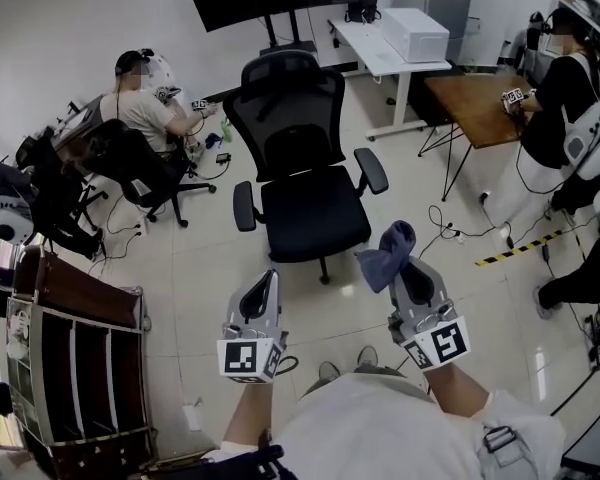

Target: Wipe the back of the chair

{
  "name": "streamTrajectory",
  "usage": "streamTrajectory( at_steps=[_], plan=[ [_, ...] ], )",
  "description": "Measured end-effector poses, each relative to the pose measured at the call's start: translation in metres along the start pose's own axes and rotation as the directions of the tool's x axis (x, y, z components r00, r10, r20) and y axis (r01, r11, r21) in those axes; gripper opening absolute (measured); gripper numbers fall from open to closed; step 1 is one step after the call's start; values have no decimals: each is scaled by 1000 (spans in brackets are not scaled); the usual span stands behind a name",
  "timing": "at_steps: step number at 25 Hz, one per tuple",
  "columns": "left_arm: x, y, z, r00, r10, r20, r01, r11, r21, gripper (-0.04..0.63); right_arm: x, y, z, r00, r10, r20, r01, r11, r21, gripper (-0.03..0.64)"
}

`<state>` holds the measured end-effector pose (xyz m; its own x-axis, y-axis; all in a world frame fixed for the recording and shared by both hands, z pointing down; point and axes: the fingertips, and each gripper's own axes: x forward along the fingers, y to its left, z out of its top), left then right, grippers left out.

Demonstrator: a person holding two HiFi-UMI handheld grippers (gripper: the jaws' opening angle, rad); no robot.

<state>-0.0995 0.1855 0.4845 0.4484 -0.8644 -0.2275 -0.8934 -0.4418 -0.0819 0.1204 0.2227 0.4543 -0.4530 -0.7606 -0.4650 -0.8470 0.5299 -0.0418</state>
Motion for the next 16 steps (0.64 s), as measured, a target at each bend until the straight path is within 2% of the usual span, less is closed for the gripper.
streamTrajectory(
  at_steps=[9,12,16],
  plan=[
    [-8,-4,-1,1000,-15,-13,14,999,-39,126,-1,16,3,1000,2,-25,-3,1000,-21,33],
    [-13,-3,-1,1000,-20,-13,20,998,-54,86,1,25,5,1000,11,-28,-12,1000,-26,34],
    [-20,-2,1,999,-36,-10,36,997,-63,80,2,33,6,999,13,-30,-14,1000,-23,34]
  ],
)
